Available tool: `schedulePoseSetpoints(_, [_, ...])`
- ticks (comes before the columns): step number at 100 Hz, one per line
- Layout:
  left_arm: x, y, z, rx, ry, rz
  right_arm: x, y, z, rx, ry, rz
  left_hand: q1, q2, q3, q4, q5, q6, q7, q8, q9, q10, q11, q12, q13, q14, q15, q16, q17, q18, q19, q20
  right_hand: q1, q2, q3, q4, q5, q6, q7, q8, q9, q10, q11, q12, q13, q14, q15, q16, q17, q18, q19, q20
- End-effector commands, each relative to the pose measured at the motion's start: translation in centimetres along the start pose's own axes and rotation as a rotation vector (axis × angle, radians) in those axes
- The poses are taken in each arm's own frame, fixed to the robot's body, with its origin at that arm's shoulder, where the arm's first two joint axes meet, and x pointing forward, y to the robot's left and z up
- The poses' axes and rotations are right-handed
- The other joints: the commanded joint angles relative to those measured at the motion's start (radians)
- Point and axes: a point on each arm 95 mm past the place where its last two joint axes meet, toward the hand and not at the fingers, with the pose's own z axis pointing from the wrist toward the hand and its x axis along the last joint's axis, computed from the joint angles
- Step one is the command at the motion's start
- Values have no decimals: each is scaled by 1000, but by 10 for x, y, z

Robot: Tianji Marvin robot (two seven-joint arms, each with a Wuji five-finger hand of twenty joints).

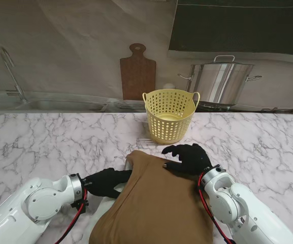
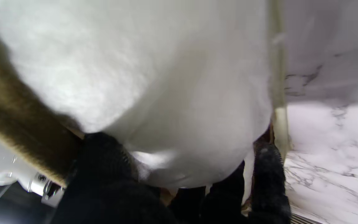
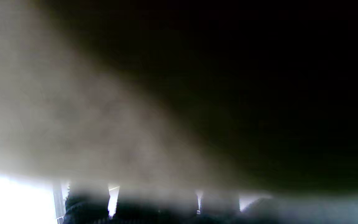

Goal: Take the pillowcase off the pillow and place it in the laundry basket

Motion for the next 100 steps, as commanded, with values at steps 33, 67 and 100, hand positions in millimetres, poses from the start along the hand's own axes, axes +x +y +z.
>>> schedulePoseSetpoints(33, [-19, 26, 4, -164, -42, 33, 10, 12, 16, 144, 127, -53, 88, -70, 25, 10, 22, -62, 17, -21, -15, -190, 41, -11, 3, -63, -24, -17, 0, -8, -342, -12, -7, -79, -15, 23, -338, -64, -266, -19, -352, 74, -148, -118, -257, 60, -191, -103, -192, 38, -202, -14])
schedulePoseSetpoints(67, [-24, 30, -5, -181, -60, 56, 33, 9, 44, 262, 227, -142, 182, -51, 36, 16, 45, -101, 24, -31, 23, -181, 67, -12, 28, -65, -13, -15, 11, -9, -330, -8, 293, -96, 570, 39, -352, -151, -341, 96, -487, 86, -132, -162, -325, 57, -216, -125, -242, 83, -323, -51])
schedulePoseSetpoints(100, [-24, 30, -7, -195, -69, 56, 27, -4, 43, 383, 227, -222, 202, -38, 28, 17, 55, -107, 35, -29, 56, -183, 72, -5, 46, -64, -6, -8, 13, -8, -306, 0, 202, -115, 249, -88, 111, -316, 320, 7, -507, 71, -206, -261, -465, 74, -305, -215, -303, 82, -374, -122])
